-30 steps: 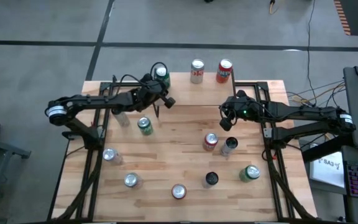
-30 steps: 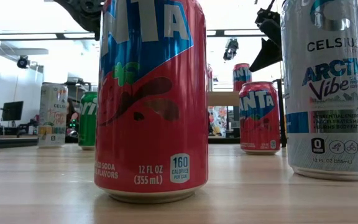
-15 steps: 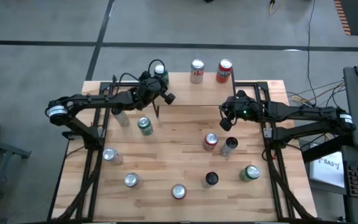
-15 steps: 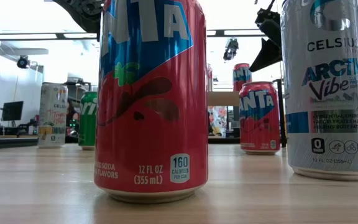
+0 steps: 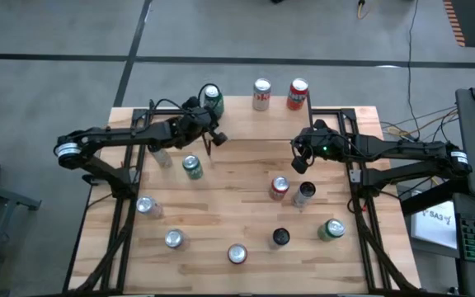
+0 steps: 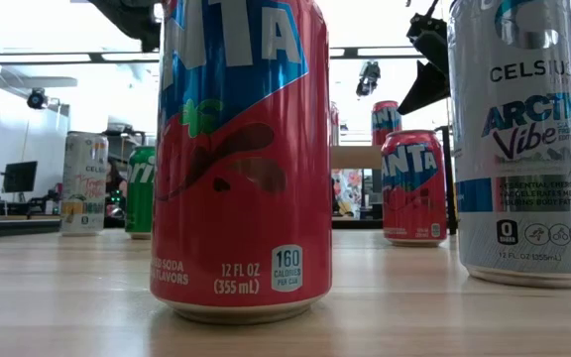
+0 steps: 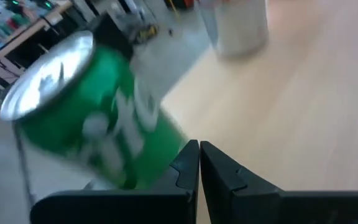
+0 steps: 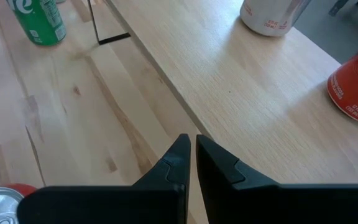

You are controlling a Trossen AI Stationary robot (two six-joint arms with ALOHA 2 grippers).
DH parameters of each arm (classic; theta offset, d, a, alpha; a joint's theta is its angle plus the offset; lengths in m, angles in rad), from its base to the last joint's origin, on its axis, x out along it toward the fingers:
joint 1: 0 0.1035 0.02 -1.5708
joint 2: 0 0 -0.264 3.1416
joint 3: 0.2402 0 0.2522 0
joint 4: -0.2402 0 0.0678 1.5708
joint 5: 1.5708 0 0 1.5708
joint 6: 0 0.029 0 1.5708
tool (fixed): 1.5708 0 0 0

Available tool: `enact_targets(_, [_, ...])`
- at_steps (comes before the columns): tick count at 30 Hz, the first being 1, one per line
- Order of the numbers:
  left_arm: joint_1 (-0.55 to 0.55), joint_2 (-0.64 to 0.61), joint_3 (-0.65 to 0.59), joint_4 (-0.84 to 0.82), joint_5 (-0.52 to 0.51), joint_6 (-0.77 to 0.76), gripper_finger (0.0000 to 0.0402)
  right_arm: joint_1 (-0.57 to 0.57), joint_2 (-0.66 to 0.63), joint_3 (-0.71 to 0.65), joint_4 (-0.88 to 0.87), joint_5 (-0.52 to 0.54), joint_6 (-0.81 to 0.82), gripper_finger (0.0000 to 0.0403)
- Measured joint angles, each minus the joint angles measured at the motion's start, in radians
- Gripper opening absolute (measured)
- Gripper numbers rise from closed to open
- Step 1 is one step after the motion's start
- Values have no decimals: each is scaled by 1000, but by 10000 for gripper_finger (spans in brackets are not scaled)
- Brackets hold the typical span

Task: Place canned beverage on shelf
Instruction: Adjust the green soda can on the shelf

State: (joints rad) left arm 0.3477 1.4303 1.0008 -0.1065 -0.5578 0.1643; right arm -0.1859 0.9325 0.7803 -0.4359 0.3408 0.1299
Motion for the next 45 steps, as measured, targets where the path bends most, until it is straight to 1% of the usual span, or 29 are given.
enact_targets(2, [2, -25, 0, -78, -1, 9, 0, 0, 0, 0, 0, 0, 0, 18])
enact_targets(4, [14, -38, 0, -106, -1, 12, 0, 0, 0, 0, 0, 0, 0, 18])
enact_targets(12, [74, -20, -1, -30, -1, 11, 0, 0, 0, 0, 0, 0, 0, 18])
enact_targets(20, [76, 15, -1, 8, -1, 7, 0, 0, 0, 0, 0, 0, 0, 18])
enact_targets(32, [76, 21, -1, 30, 1, -7, 0, 0, 0, 0, 0, 0, 0, 18])
enact_targets(40, [73, 15, -1, 11, -1, -28, 0, 0, 0, 0, 0, 0, 5, 18])
enact_targets(45, [36, -28, -1, -44, -1, -56, 0, 0, 0, 0, 0, -2, 37, 18])
